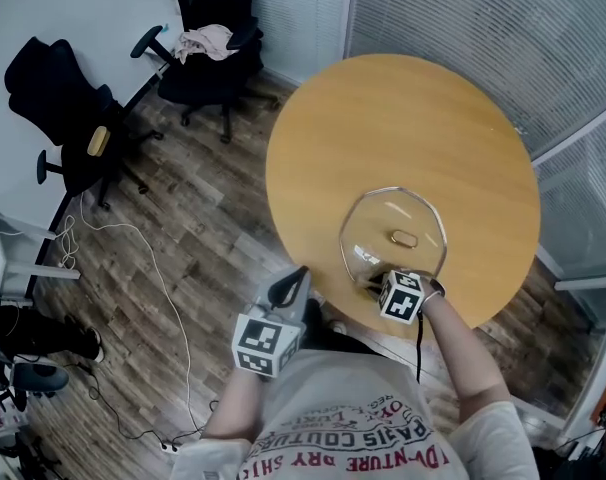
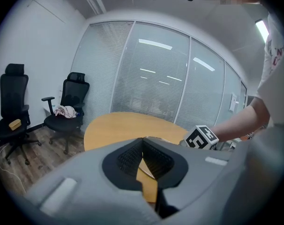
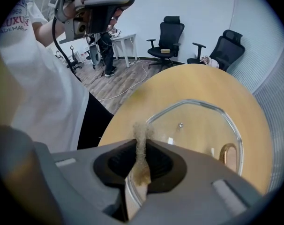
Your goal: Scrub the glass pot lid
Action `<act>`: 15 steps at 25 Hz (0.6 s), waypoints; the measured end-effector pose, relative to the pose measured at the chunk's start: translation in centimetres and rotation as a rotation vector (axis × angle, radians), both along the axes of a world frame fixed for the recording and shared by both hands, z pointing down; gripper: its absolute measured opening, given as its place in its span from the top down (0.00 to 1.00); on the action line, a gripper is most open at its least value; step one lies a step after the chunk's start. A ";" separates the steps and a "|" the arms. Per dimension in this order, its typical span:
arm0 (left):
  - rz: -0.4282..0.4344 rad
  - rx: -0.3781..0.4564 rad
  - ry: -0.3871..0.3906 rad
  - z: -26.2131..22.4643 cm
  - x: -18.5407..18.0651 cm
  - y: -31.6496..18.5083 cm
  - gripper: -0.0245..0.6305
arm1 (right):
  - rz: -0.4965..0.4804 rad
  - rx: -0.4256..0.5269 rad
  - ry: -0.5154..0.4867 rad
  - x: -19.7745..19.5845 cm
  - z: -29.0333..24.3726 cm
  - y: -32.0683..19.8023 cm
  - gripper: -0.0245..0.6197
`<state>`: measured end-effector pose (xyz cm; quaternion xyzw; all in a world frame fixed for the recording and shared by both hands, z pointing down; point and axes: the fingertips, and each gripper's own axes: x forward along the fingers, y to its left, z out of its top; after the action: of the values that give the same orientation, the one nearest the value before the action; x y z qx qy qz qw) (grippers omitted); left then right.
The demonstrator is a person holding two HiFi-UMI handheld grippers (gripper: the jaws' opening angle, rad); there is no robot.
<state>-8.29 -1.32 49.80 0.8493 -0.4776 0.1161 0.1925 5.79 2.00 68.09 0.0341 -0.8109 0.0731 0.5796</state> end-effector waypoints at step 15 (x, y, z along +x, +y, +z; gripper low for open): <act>0.158 0.024 -0.007 -1.4 7.4 -2.2 0.95 | 0.291 0.193 -0.110 8.6 -4.8 -4.1 0.87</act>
<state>-0.88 -3.54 48.37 0.8861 -0.4113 0.1282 0.1707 14.38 -2.11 63.24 0.2027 -0.8311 0.0797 0.5117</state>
